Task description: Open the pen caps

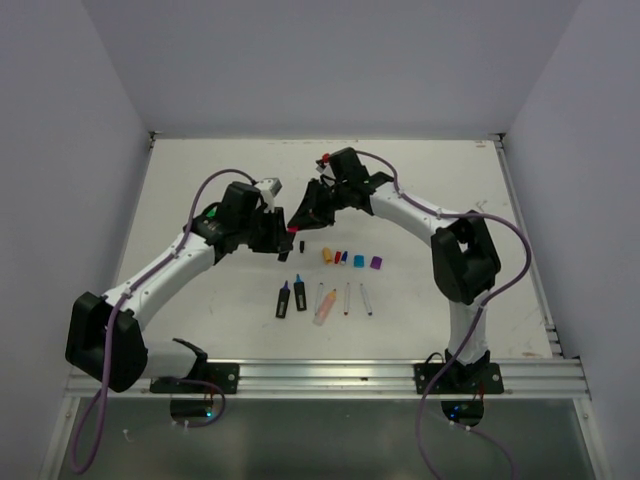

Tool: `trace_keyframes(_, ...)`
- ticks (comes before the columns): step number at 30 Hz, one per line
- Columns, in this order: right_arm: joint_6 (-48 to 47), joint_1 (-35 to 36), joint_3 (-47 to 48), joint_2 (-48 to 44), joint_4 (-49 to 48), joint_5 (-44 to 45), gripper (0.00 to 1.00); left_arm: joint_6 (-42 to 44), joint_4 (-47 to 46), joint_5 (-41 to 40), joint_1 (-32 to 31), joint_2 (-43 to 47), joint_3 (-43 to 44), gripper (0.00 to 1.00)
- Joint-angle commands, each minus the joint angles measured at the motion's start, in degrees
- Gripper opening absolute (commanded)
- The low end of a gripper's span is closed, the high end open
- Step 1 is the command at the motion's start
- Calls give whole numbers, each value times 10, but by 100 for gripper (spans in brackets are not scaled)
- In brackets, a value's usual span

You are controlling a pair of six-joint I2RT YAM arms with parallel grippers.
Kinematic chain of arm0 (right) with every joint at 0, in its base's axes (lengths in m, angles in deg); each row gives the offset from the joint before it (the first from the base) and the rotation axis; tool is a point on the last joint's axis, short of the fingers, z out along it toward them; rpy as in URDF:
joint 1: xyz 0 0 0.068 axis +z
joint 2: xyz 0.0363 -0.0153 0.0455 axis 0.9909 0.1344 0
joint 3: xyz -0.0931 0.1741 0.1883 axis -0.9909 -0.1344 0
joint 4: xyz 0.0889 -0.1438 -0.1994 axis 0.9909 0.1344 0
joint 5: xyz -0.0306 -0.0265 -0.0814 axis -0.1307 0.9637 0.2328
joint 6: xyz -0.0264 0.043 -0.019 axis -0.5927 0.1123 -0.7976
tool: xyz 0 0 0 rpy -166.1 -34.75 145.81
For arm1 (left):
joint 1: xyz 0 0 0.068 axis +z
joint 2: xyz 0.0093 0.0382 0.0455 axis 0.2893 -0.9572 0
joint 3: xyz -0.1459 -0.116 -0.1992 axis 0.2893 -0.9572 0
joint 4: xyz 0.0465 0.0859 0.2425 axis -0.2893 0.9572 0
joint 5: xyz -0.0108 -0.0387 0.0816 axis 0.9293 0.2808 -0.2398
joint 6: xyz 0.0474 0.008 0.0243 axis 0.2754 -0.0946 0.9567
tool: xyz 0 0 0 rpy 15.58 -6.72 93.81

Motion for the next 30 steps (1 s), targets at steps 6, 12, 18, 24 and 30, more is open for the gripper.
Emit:
trace_keyframes(6,8,-2,-72,-72,-87,-61,0,-2,-51,59,0,26,-13,67)
trace_keyframes(12,41,-11,-132,-105,-212,-114,0,-13,-112,157,1,30,-40,64)
trace_keyframes(18,45,-17,-151,-129,-265,-124,0,-54,-203,250,2,47,-80,52)
trace_keyframes(24,69,-26,-177,-143,-320,-139,0,-66,-222,277,2,52,-85,38)
trace_keyframes(30,106,-36,-236,-160,-415,-161,0,-96,-268,312,14,69,-105,24)
